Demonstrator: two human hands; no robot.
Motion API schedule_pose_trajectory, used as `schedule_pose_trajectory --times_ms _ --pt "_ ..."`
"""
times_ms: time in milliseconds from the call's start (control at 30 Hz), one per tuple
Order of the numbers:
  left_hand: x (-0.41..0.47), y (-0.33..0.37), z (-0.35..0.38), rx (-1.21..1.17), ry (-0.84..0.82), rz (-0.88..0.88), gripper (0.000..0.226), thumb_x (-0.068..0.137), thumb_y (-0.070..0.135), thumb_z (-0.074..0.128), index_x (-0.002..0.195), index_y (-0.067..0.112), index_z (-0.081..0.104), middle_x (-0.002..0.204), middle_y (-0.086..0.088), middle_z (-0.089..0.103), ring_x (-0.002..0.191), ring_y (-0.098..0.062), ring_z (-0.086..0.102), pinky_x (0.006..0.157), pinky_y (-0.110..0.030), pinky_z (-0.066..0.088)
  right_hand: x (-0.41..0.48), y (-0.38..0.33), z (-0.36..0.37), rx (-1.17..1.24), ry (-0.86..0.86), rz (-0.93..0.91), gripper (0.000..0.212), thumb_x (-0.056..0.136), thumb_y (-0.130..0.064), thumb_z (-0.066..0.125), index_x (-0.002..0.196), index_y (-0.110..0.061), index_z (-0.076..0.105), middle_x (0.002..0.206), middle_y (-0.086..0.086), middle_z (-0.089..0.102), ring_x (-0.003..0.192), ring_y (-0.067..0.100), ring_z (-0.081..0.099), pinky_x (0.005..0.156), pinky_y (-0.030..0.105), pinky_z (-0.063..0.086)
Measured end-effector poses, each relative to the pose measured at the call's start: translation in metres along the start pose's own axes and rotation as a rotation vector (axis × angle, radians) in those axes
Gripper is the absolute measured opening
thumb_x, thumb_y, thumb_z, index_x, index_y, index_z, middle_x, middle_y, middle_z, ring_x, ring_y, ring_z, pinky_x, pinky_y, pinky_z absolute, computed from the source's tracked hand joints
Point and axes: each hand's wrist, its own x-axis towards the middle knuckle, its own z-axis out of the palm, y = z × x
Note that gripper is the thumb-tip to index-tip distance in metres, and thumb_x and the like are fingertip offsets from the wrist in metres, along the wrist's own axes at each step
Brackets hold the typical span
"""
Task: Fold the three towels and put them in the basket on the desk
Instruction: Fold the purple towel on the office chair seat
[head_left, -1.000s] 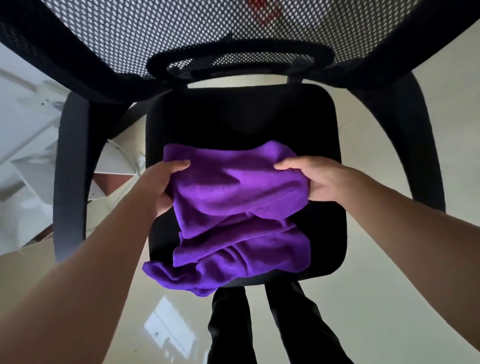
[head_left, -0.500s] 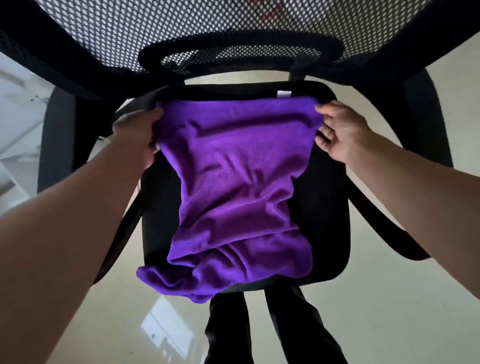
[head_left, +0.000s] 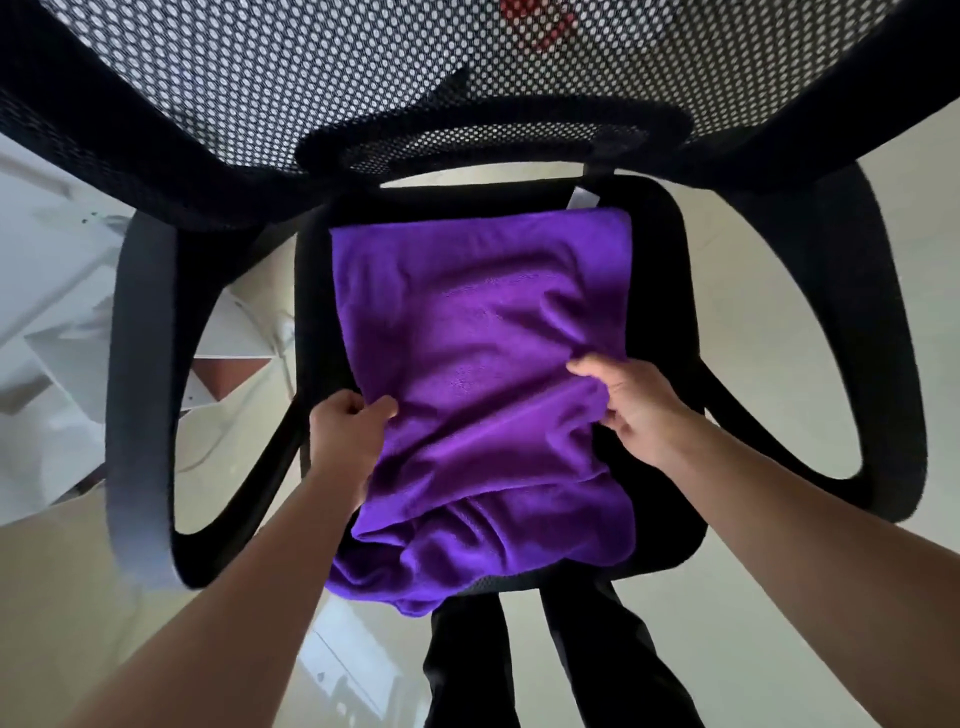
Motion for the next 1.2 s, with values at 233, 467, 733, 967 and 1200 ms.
schedule_pose_trajectory --times_ms 233,467,733,967,1200 --pt "0.009 0.005 -0.004 -0.077 0.065 0.032 0.043 0.071 0.013 0.077 0.055 0.021 0.037 0.056 0.0 0.036 0.049 -0.018 0.033 0.049 -0.031 0.034 0.002 -0.014 -0.015 -0.066 0.119 -0.182 0.017 0.076 -0.022 0.079 0.089 -0.016 0.07 0.089 0.007 0.072 0.07 0.018 0.068 0.06 0.028 0.055" --pt "0.005 -0.003 -0.035 0.513 0.169 0.149 0.053 0.066 0.028 0.083 0.108 0.013 0.054 0.097 -0.008 0.063 0.094 -0.031 0.06 0.084 -0.039 0.047 -0.002 -0.013 -0.067 -0.766 0.367 -0.276 0.047 0.071 -0.044 0.08 0.107 -0.018 0.065 0.091 -0.002 0.064 0.093 0.024 0.064 0.077 0.032 0.047" --pt "0.05 0.087 -0.003 0.347 0.203 0.311 0.033 0.076 0.029 0.075 0.097 0.008 0.062 0.079 -0.005 0.058 0.078 -0.019 0.054 0.065 -0.029 0.041 0.029 -0.084 -0.021 -0.707 0.453 -0.516 0.047 0.079 -0.049 0.071 0.113 -0.018 0.063 0.112 0.004 0.07 0.107 0.025 0.063 0.09 0.035 0.049" --pt "0.079 0.111 -0.001 0.37 0.359 0.303 0.028 0.066 0.029 0.068 0.091 0.017 0.064 0.092 -0.007 0.067 0.089 -0.028 0.065 0.08 -0.036 0.054 0.051 -0.11 -0.016 -0.824 0.516 -0.558 0.027 0.081 -0.038 0.07 0.101 -0.019 0.07 0.11 0.006 0.071 0.104 0.028 0.064 0.085 0.033 0.048" --pt "-0.008 0.013 -0.019 0.43 0.378 0.466 0.022 0.083 0.028 0.062 0.097 0.011 0.057 0.095 -0.013 0.063 0.09 -0.034 0.058 0.078 -0.039 0.043 -0.002 -0.011 -0.05 -0.652 0.546 -0.464 0.024 0.092 -0.041 0.057 0.097 -0.018 0.061 0.095 0.01 0.071 0.097 0.03 0.065 0.075 0.03 0.04"
